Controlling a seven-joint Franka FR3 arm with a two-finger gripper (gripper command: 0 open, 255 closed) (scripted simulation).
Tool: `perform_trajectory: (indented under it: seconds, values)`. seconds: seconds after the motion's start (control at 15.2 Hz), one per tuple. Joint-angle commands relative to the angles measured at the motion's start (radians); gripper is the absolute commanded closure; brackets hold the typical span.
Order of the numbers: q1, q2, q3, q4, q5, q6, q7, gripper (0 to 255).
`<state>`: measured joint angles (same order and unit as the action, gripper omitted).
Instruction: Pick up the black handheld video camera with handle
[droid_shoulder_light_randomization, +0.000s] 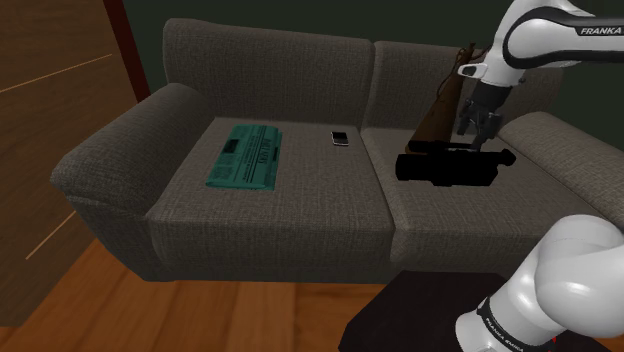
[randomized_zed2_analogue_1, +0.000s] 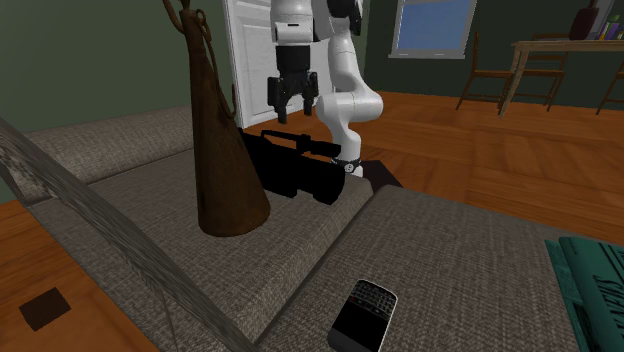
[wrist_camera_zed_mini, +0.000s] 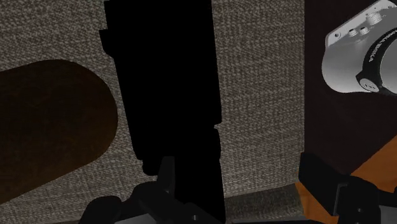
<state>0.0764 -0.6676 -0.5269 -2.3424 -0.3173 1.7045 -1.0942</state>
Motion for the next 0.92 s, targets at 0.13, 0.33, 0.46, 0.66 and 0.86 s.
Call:
perform_trajectory:
  seconds: [0.13,0.33,0.46,0.66,0.86]
  values:
    - [0.043,0.086,-0.111,0.066,-0.032,0.048,-0.189,0]
    - [0.041,0.089,-0.122,0.029,-0.039,0.088,-0.187,0]
    - [0.04,0.092,-0.131,0.005,-0.044,0.115,-0.186,0]
    - [0.039,0.098,-0.142,-0.024,-0.05,0.15,-0.185,0]
    - [0.039,0.101,-0.144,-0.023,-0.05,0.151,-0.186,255]
